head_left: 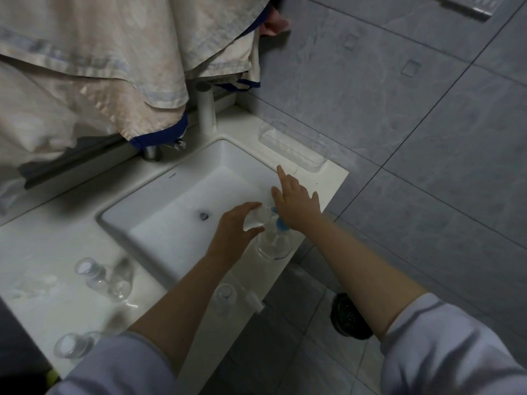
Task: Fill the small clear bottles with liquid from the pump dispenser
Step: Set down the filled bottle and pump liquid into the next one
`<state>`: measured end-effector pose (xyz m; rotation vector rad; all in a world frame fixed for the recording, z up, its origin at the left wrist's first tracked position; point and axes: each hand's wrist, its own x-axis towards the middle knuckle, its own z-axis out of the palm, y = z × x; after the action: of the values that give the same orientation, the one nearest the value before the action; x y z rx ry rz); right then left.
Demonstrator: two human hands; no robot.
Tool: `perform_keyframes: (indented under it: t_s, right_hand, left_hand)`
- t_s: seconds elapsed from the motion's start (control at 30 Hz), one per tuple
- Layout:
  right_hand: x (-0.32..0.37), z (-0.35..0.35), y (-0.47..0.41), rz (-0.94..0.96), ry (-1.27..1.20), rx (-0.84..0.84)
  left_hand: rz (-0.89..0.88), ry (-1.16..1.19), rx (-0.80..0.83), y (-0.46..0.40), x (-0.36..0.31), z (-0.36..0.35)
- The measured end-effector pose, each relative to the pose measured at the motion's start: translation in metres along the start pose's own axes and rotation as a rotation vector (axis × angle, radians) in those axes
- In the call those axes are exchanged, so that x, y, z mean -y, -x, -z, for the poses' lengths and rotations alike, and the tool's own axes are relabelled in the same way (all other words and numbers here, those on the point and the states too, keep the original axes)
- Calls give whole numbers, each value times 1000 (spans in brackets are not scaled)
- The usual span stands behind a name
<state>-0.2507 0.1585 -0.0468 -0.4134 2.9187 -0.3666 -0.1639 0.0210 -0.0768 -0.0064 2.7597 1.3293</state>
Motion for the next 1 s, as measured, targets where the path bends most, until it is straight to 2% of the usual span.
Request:
perform_keyframes:
  t_s: [0.07, 0.17, 0.27, 0.4, 0.43, 0.53, 0.67, 1.0]
  right_hand:
    - [0, -2, 2, -10, -16, 17]
    - [0, -6, 4, -13, -13, 26]
    - [1, -1, 2, 7, 21, 46]
    - [0, 4, 1, 19, 11, 13]
    - [0, 3, 2, 10, -1, 11]
    - [1, 0, 4, -12, -20, 19]
    - [2, -1, 6, -8, 2, 34]
    - [2, 1, 3, -15, 9, 42]
  left_hand:
    - [42, 47, -77, 1, -1, 1]
    - [-4, 6, 13, 2, 1, 0]
    - [-36, 50, -124, 5, -5, 3]
    - [-53, 48, 19, 4, -11, 5]
    - [-38, 51, 16, 2, -10, 5]
    - [-42, 49, -132, -1, -5, 3]
    - [-64, -17, -134, -2, 2, -2]
    - [-41, 49, -91, 0, -8, 3]
